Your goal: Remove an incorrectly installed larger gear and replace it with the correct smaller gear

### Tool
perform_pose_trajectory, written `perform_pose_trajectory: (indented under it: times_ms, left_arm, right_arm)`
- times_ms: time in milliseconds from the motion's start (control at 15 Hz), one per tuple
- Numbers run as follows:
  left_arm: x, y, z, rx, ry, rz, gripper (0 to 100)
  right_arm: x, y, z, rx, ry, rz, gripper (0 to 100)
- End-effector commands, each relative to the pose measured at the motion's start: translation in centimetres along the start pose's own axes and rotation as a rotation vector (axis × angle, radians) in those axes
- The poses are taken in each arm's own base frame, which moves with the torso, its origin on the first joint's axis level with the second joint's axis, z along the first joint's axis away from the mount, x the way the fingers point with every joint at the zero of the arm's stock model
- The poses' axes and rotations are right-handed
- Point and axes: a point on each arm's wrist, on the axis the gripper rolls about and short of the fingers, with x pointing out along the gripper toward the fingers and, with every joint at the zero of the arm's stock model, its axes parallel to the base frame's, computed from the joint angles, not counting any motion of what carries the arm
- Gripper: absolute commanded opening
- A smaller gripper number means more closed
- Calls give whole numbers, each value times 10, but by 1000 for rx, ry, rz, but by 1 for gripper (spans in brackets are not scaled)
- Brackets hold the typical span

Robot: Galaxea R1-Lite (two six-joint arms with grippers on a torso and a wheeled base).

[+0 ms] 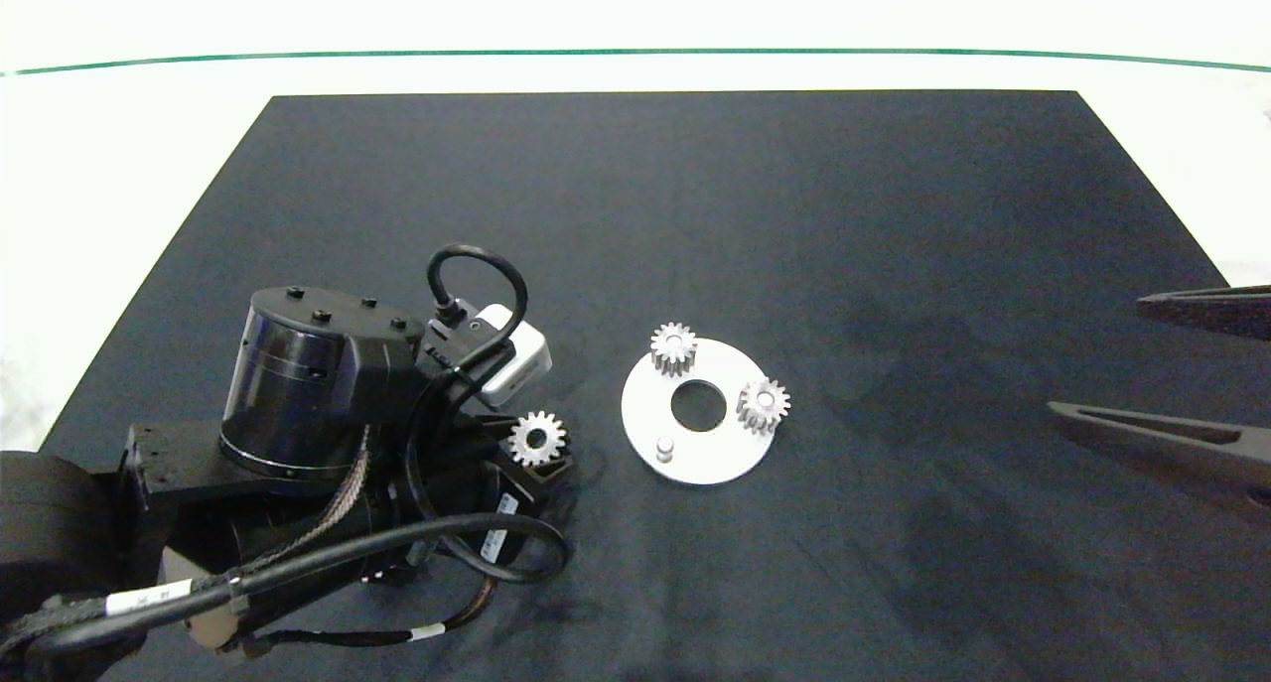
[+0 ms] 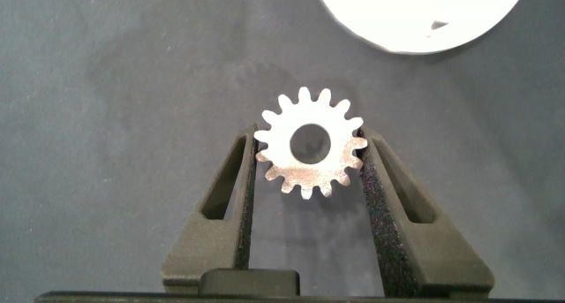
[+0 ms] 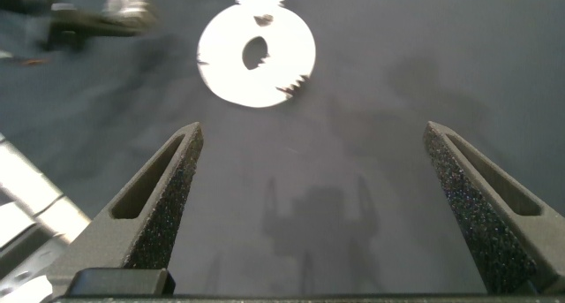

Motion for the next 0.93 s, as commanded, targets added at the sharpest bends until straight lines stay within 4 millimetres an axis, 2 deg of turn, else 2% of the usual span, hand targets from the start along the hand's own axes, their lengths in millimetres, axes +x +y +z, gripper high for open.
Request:
perform_pose_trajectory:
  times_ms: [67,267,467,933]
  left_arm:
    - [1,-22,13,39,-32,-18,19]
    - [7,-43,24,72,-47,-34,19]
    - [18,-62,29,99,-42,-36,19]
    - [52,-73,34,106,-15,-11,19]
  right_arm:
    - [-26,-14,-7,36,-35,-133,100]
    - [-41,-21,-13,62,-51,-217,100]
    - [-41,-21,-13,63,-52,-214,100]
    - [-36,-11,-14,117,-52,-112,100]
